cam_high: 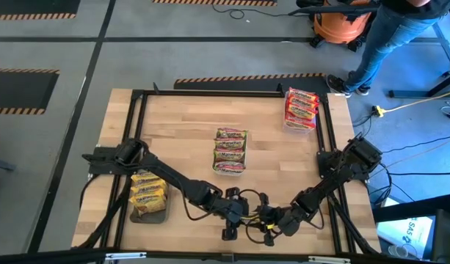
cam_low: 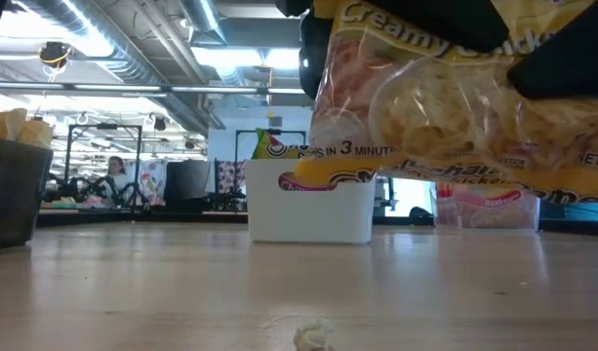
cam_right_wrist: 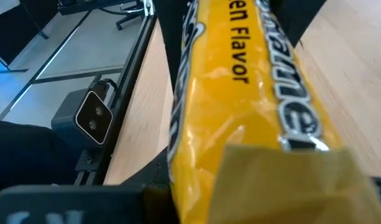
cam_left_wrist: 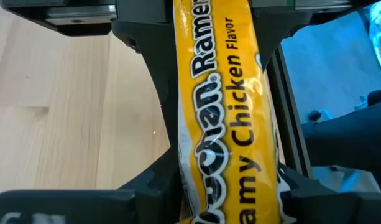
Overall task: Sort Maruchan noodles
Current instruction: Put the yellow noodle pack into the black bin, then return to Home Position
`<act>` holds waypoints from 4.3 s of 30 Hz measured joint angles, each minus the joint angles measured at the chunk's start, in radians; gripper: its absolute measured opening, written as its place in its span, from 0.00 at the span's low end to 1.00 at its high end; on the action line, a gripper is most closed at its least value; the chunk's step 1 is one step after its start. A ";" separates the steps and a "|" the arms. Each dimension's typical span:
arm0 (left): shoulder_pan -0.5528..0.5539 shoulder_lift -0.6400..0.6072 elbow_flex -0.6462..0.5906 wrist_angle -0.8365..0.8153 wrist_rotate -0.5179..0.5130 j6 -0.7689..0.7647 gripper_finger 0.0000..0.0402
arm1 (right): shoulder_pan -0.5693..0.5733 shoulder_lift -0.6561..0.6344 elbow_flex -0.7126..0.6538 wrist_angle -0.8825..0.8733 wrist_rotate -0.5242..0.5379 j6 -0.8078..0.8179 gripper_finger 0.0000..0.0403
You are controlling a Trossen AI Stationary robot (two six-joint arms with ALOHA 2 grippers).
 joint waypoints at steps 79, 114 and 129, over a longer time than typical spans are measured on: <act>-0.756 -0.613 -0.545 -0.834 -0.432 -1.254 0.31 | 0.045 -0.231 -0.004 -0.271 0.029 0.085 0.74; -0.753 -0.709 -0.624 -0.636 -0.358 -1.150 0.50 | 0.037 -0.230 -0.005 -0.270 0.029 0.105 0.74; -0.668 -0.757 -0.516 -0.607 -0.938 -1.016 0.49 | 0.016 -0.526 0.012 -0.593 0.113 0.076 0.72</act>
